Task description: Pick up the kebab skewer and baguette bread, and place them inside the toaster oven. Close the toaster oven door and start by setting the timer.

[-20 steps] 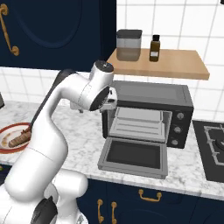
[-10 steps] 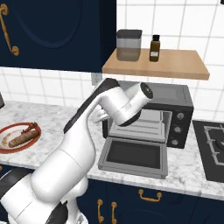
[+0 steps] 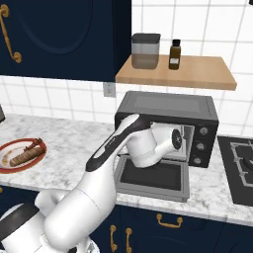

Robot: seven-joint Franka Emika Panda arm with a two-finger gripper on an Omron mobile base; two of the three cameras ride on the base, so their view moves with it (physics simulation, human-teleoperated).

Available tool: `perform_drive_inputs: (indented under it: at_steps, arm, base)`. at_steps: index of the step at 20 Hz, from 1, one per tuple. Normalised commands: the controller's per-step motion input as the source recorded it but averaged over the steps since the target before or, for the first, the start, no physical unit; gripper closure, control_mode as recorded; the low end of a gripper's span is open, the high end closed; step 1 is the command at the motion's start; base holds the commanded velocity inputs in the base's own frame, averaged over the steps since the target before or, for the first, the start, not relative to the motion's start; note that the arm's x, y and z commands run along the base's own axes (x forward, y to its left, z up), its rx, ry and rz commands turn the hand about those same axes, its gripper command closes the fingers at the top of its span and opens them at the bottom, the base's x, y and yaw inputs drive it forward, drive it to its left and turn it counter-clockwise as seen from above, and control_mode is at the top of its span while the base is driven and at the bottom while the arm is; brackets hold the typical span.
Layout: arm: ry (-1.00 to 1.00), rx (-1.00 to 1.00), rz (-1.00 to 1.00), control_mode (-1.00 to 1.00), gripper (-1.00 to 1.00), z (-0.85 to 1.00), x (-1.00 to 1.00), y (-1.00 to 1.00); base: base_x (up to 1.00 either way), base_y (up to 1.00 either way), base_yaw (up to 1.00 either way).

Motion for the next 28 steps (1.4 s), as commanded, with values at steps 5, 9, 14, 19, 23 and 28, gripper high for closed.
perform_drive_inputs:
  at_steps: [5, 9, 14, 19, 23, 28]
  arm:
    - [-0.09, 0.24, -0.03, -1.0, -1.0, -0.02, 0.33, -0.34]
    - [0.0, 0.2, -0.09, -1.0, -1.0, -0.02, 0.55, -0.35]
    - [0.0, 0.18, -0.09, -1.0, -1.0, -0.21, 0.33, -0.41]
    - [0.0, 0.14, -0.05, -1.0, -1.0, -0.23, 0.35, -0.28]
    - [-0.01, 0.02, -0.04, -1.0, -1.0, -0.06, 0.5, -0.03]
    - [0.0, 0.0, -0.09, -1.0, -1.0, -0.2, 0.41, -0.01]
  base:
    - [0.0, 0.0, 0.0]
    - [0.0, 0.0, 0.0]
    - [0.0, 0.0, 0.0]
    - [0.0, 0.0, 0.0]
    - [0.0, 0.0, 0.0]
    - [0.0, 0.0, 0.0]
